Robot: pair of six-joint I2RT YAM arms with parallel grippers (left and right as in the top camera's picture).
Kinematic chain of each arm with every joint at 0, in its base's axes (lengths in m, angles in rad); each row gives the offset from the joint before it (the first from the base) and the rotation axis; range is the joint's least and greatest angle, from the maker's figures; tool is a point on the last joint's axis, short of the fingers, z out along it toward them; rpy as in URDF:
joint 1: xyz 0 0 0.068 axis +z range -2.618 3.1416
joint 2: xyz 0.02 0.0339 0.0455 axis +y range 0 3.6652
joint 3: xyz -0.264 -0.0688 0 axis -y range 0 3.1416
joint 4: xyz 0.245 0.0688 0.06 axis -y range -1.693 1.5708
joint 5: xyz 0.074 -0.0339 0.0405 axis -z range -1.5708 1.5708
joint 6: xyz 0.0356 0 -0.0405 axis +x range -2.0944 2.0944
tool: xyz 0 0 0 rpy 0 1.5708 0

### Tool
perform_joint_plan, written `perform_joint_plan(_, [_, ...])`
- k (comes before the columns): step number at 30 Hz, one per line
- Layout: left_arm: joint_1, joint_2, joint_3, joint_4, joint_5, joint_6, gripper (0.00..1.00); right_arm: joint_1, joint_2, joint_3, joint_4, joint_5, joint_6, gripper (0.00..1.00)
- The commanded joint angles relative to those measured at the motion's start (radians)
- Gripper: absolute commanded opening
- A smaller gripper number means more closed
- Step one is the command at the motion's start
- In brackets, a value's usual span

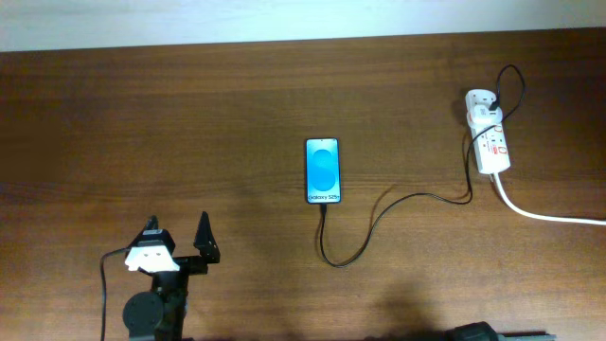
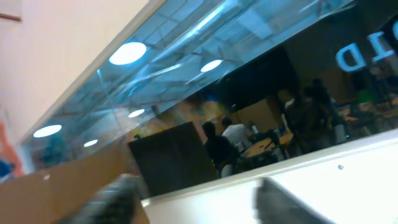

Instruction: Plug charger to phone and switch on socket

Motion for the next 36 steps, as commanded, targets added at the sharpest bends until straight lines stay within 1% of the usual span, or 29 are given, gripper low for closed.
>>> perform_joint_plan(1, [-0.004, -0.001, -0.008, 0.000, 0.010, 0.016, 0.99, 0.005, 0.007, -0.006, -0.078, 0.062, -0.009, 0.99])
perform_joint_plan(3, [-0.004, -0.001, -0.008, 0.000, 0.010, 0.016, 0.99, 0.005, 0.007, -0.007, -0.174, 0.137, -0.010, 0.99])
perform_joint_plan(8, [-0.004, -0.001, -0.008, 0.000, 0.010, 0.016, 0.99, 0.005, 0.007, -0.059, -0.318, 0.286, -0.009, 0.99])
perform_joint_plan(13, [-0.004, -0.001, -0.008, 0.000, 0.010, 0.016, 0.99, 0.004, 0.006, -0.227, -0.291, 0.373, -0.010, 0.99])
perform_joint_plan(18, [-0.004, -0.001, -0.008, 0.000, 0.010, 0.016, 0.99, -0.124, -0.011, -0.409, -0.186, 0.386, -0.009, 0.99])
perform_joint_plan(20, [-0.004, -0.001, -0.008, 0.000, 0.010, 0.016, 0.99, -0.158, -0.045, -0.469, -0.134, 0.390, -0.009, 0.99])
perform_joint_plan(24, [-0.004, -0.001, -0.008, 0.000, 0.010, 0.016, 0.99, -0.198, -0.169, -0.602, -0.119, 0.405, -0.009, 0.99])
perform_joint_plan(27, [-0.004, -0.001, -0.008, 0.000, 0.010, 0.016, 0.99, -0.224, -0.258, -0.752, 0.000, 0.402, -0.009, 0.99])
perform_joint_plan(31, [-0.004, -0.001, -0.008, 0.000, 0.010, 0.016, 0.99, -0.232, -0.323, -1.011, 0.330, 0.335, -0.010, 0.99])
perform_joint_plan(34, [-0.004, -0.001, -0.008, 0.000, 0.010, 0.016, 0.99, -0.236, -0.380, -1.205, 0.525, 0.323, -0.019, 0.99])
perform_joint_plan(36, [-0.004, -0.001, -0.008, 0.000, 0.010, 0.016, 0.99, -0.261, -0.424, -1.291, 0.629, 0.235, -0.128, 0.99])
